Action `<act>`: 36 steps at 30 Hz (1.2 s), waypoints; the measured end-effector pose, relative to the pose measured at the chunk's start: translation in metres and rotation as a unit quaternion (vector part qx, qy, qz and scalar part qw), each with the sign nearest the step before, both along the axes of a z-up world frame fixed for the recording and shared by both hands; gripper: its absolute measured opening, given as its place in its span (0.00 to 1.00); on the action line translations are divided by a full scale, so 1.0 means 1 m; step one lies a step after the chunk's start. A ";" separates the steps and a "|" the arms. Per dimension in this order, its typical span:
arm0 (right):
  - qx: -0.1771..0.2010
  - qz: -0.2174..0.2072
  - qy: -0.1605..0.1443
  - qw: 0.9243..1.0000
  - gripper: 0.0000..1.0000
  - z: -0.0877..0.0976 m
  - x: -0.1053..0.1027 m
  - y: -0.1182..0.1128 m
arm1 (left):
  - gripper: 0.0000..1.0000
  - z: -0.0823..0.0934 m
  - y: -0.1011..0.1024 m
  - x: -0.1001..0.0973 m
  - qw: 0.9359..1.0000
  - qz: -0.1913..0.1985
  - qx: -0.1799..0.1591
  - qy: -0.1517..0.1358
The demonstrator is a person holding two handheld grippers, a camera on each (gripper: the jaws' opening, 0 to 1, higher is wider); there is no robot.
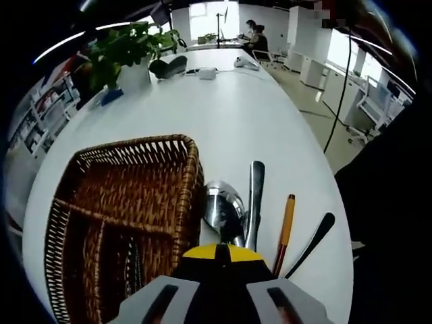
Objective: Arrange the knives, forks, and spoons in their matching storage slots by inserting each utensil handle-first until every utensil is classified and aligned in the correct compartment
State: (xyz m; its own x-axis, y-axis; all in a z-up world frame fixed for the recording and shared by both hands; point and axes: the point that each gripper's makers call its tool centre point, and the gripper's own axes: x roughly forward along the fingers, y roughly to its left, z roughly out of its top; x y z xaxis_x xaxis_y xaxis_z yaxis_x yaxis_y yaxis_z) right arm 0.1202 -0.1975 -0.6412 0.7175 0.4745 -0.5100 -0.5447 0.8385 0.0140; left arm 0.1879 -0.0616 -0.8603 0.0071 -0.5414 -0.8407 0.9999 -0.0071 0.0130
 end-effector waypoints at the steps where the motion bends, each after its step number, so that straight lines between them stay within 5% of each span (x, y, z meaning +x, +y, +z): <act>1: 0.000 0.000 0.000 1.000 0.99 0.000 0.000 0.000 | 0.01 0.001 0.000 0.000 1.000 -0.001 -0.002 0.000; 17: -0.001 0.007 0.000 1.000 0.99 -0.001 0.004 0.006 | 0.00 0.034 -0.003 -0.004 0.999 -0.031 -0.029 -0.004; 36: 0.000 0.016 -0.007 1.000 0.99 0.003 0.007 0.012 | 0.00 0.064 0.017 -0.015 0.999 -0.052 -0.001 0.014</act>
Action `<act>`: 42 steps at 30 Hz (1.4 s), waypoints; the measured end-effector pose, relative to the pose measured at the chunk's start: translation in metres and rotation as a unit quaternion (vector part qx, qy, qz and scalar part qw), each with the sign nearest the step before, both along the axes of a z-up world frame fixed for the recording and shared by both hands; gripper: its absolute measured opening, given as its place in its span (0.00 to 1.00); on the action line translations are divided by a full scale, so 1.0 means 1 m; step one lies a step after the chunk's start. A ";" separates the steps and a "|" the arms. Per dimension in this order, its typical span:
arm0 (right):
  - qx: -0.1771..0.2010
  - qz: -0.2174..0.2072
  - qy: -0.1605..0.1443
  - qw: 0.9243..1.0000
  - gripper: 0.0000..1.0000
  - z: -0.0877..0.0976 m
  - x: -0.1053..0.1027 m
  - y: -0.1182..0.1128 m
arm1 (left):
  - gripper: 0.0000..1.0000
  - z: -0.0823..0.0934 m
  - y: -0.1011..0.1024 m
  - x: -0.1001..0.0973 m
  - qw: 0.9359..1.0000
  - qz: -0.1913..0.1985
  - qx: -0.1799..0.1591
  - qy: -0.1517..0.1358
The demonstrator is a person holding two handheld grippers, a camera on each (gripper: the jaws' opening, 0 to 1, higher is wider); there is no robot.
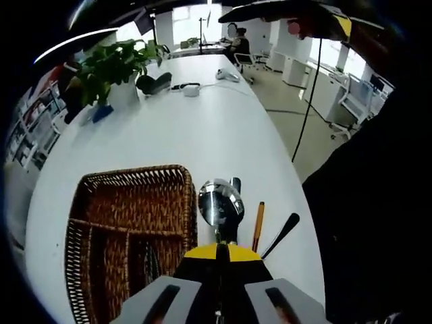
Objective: Arrange the knives, forks, and spoons in their matching storage slots by inserting each utensil handle-first until every utensil is classified and aligned in the correct compartment
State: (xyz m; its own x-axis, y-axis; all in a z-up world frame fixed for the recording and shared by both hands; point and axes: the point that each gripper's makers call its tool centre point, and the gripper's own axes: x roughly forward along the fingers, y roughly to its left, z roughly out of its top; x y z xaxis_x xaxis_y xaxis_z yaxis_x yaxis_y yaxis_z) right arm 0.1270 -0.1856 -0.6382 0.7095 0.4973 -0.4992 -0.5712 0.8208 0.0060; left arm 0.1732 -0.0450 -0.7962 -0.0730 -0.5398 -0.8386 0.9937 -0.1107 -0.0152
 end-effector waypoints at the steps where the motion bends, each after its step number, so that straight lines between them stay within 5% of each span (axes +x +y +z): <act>1: 0.000 0.000 0.000 1.000 0.99 0.000 0.000 0.000 | 0.00 0.003 0.003 0.001 1.000 0.003 0.000 -0.005; 28: -0.006 0.047 0.006 0.999 0.99 0.006 0.016 0.046 | 0.00 0.099 0.088 0.005 0.997 0.047 0.012 -0.063; 42: -0.016 0.029 0.027 0.999 0.99 0.004 0.019 0.041 | 0.00 0.111 0.094 0.019 0.995 0.053 0.013 -0.082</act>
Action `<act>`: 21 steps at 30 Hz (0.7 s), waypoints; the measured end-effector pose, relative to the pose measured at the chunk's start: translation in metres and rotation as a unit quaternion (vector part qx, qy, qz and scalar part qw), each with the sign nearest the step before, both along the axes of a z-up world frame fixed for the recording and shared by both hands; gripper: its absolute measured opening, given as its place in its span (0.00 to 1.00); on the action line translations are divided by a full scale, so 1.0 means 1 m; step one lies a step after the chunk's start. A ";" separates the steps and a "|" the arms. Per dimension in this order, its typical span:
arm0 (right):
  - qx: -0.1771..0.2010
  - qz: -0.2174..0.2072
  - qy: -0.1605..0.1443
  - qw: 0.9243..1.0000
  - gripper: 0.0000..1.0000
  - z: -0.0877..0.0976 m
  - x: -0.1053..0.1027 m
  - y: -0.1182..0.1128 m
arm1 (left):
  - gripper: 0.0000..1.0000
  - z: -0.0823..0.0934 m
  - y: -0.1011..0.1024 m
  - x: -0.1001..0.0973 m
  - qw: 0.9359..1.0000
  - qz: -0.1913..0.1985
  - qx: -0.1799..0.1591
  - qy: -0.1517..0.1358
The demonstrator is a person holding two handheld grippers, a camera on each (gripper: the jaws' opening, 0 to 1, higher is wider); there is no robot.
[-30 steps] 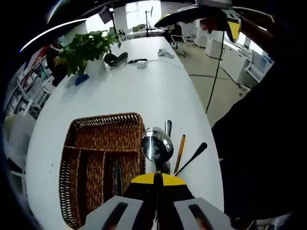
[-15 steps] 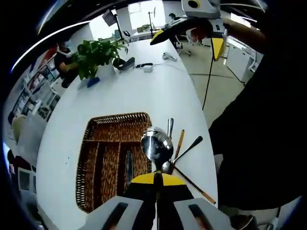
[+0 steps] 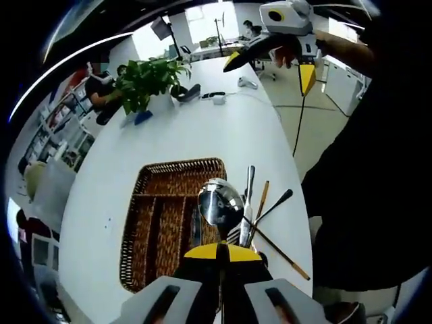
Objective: Arrange the knives, forks, and spoons in their matching storage slots by inserting each utensil handle-first until every utensil is classified and aligned in the correct compartment
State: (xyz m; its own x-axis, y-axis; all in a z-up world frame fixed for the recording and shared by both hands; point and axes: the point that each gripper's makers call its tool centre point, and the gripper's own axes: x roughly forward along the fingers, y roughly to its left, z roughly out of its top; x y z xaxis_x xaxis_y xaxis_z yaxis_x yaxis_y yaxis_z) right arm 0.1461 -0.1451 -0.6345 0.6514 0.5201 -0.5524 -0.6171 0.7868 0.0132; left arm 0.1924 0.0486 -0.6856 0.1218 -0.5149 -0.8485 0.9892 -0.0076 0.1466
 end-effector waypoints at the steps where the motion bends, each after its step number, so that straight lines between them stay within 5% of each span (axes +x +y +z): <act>1: 0.001 0.000 0.004 1.000 0.99 0.000 -0.001 0.000 | 0.00 0.000 0.000 0.000 1.000 0.000 -0.001 -0.001; 21: 0.023 -0.025 0.008 0.999 0.99 0.007 -0.003 -0.003 | 0.00 -0.005 -0.007 0.016 1.000 -0.013 -0.009 0.003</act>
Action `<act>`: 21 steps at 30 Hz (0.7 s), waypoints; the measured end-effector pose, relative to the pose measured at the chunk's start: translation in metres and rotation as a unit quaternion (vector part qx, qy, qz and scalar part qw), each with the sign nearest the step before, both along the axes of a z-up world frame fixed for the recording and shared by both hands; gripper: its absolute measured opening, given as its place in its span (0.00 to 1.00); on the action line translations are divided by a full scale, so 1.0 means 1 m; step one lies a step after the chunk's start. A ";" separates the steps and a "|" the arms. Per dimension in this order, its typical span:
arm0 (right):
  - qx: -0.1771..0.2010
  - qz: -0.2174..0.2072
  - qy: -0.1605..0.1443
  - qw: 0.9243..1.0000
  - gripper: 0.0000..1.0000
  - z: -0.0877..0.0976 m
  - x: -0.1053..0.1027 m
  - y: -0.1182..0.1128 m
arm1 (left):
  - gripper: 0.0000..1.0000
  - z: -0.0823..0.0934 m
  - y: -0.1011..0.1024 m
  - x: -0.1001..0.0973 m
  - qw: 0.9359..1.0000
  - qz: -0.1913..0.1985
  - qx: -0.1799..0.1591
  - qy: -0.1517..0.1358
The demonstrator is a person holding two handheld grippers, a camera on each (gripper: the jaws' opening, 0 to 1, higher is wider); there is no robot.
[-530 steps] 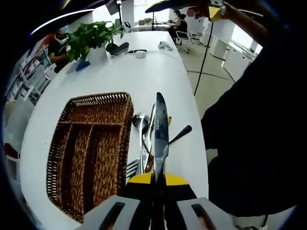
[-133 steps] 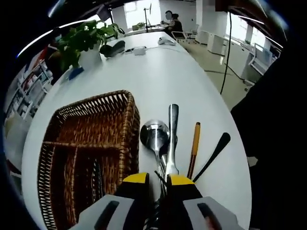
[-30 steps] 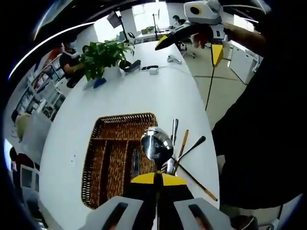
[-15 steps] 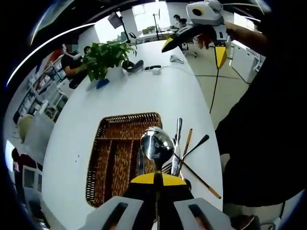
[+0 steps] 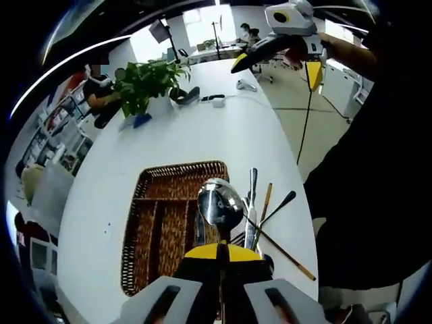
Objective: Arrange the knives, forks, and spoons in their matching storage slots by inserting each utensil handle-first until every utensil is classified and aligned in the correct compartment
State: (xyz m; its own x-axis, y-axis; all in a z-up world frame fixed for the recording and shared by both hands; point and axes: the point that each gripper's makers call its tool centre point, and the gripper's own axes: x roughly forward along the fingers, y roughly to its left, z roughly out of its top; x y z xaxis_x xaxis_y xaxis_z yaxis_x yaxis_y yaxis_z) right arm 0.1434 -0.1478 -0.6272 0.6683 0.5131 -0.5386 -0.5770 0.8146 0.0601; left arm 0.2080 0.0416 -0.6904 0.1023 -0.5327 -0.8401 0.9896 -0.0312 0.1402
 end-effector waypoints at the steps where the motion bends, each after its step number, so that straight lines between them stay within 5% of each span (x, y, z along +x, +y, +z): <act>1: -0.001 0.000 -0.001 1.000 0.99 0.000 0.000 0.000 | 0.00 -0.001 0.000 0.001 1.000 0.000 0.001 -0.001; 21: 0.013 -0.025 -0.012 1.000 0.99 0.002 0.004 -0.006 | 0.00 -0.004 -0.008 0.050 1.000 -0.015 0.001 -0.013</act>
State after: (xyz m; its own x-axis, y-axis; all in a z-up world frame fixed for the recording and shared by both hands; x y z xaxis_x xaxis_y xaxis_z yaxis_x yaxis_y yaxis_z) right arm 0.1471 -0.1538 -0.6254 0.7067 0.4919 -0.5085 -0.5363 0.8412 0.0685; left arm 0.2584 0.0334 -0.6941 0.1073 -0.5340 -0.8387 0.9844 -0.0611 0.1649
